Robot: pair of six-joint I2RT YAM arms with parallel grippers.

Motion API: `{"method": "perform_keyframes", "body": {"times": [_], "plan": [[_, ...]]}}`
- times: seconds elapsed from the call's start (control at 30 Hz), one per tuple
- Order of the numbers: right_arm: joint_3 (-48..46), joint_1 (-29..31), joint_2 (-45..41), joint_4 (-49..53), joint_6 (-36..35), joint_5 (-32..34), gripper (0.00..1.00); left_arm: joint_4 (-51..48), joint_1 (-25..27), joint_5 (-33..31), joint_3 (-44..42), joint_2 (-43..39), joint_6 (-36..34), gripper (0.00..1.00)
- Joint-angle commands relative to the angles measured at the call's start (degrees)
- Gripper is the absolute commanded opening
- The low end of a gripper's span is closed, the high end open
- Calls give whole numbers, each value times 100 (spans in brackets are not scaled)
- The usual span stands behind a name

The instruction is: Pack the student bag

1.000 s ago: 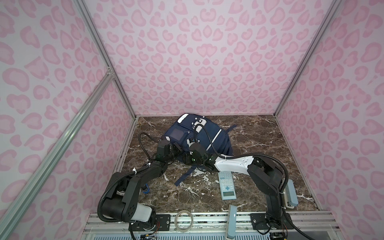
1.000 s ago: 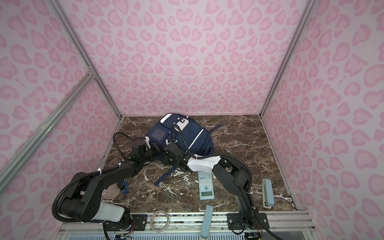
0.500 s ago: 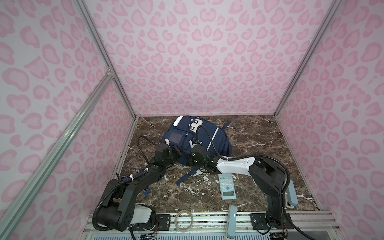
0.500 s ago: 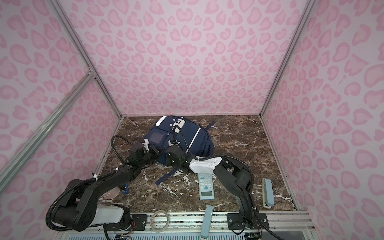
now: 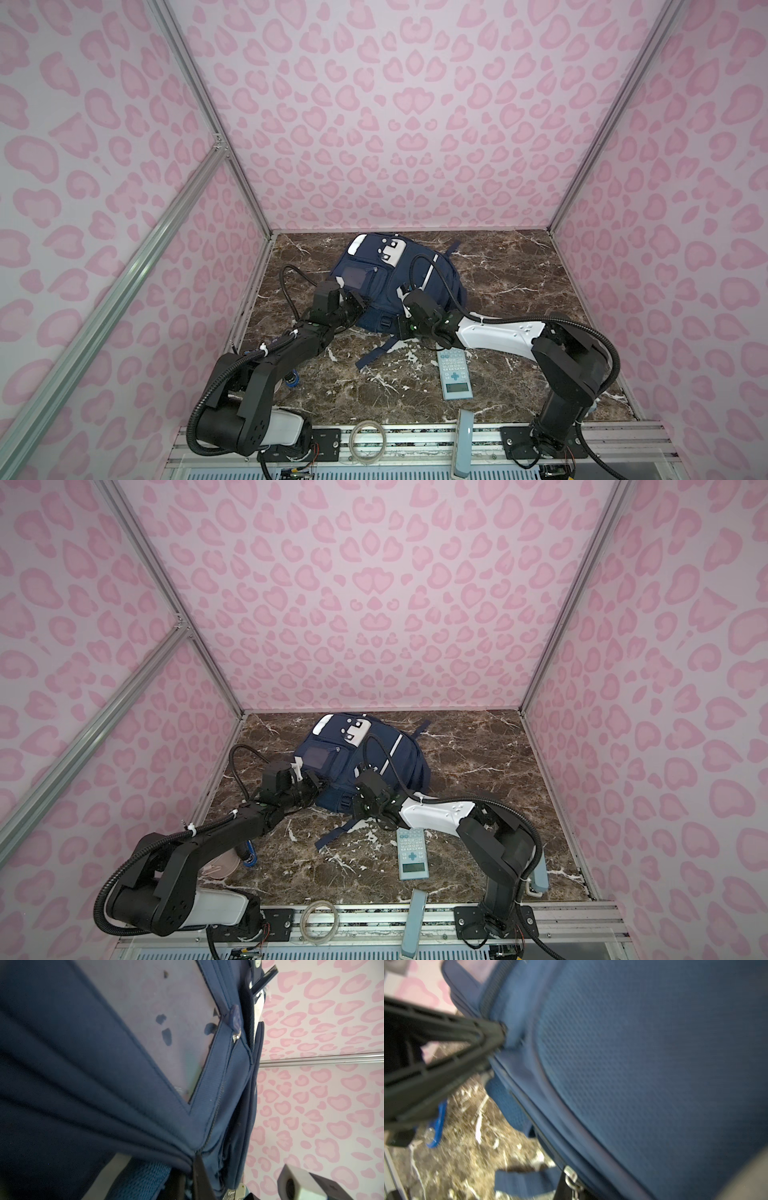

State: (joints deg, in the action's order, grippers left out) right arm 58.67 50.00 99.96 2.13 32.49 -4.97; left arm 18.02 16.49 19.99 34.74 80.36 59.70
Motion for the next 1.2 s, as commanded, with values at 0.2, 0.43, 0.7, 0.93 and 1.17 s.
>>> {"method": "perform_keyframes", "body": {"times": [0.2, 0.43, 0.7, 0.93, 1.17], "plan": [[-817, -980, -712, 1296, -865, -270, 0, 68, -75, -178, 204, 258, -325, 3], [-361, -701, -696, 1486, -1019, -775, 0, 48, -155, -367, 937, 817, -781, 18], [1013, -243, 61, 1110, -791, -1032, 0, -473, -96, -783, 435, -699, -550, 86], [1318, 197, 400, 863, -979, -1259, 0, 874, 736, -461, -586, -579, 610, 77], [933, 112, 204, 852, -837, -1264, 0, 1618, 959, -283, -362, 491, 796, 21]]}}
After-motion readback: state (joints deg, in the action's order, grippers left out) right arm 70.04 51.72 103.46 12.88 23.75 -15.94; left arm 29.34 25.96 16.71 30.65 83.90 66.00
